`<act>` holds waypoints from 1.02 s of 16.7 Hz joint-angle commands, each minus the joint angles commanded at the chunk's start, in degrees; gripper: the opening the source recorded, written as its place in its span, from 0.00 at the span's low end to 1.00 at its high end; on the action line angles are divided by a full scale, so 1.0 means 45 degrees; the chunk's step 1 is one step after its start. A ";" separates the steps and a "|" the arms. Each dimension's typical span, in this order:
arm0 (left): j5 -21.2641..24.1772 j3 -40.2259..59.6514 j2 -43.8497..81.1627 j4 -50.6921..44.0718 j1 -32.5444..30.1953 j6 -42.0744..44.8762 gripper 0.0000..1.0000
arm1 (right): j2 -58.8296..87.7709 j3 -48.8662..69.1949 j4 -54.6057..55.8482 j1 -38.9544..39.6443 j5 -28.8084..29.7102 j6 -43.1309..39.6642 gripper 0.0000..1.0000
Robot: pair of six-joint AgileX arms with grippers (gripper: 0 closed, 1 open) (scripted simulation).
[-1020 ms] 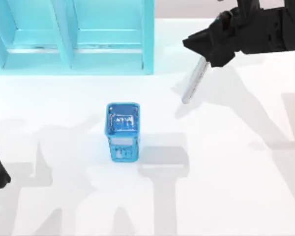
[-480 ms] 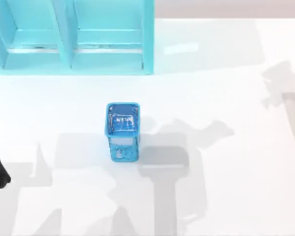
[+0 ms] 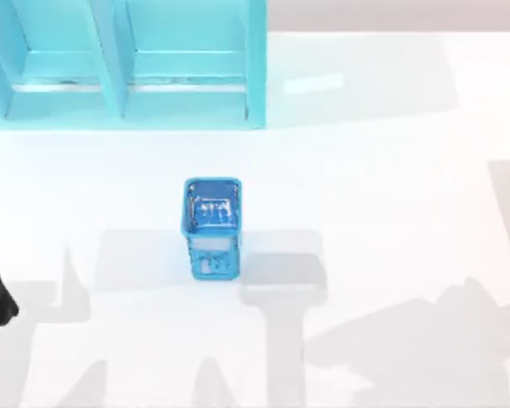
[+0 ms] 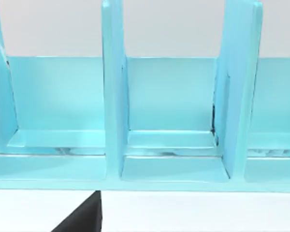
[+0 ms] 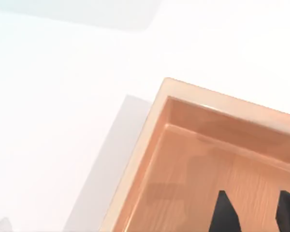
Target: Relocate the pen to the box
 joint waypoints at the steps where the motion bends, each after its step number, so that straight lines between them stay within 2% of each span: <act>1: 0.0000 0.0000 0.0000 0.0000 0.0000 0.0000 1.00 | -0.0097 -0.0036 -0.0137 -0.0178 -0.0024 -0.0140 0.00; 7: 0.0000 0.0000 0.0000 0.0000 0.0000 0.0000 1.00 | -0.0042 -0.0207 0.0051 -0.0073 0.0092 0.0009 0.00; 13: 0.0000 0.0000 0.0000 0.0000 0.0000 0.0000 1.00 | 0.0221 -0.2172 0.3117 0.0584 0.0393 0.0612 0.00; 17: 0.0000 0.0000 0.0000 0.0000 0.0000 0.0000 1.00 | 0.0421 -0.2810 0.3836 0.0806 0.0569 0.0934 0.00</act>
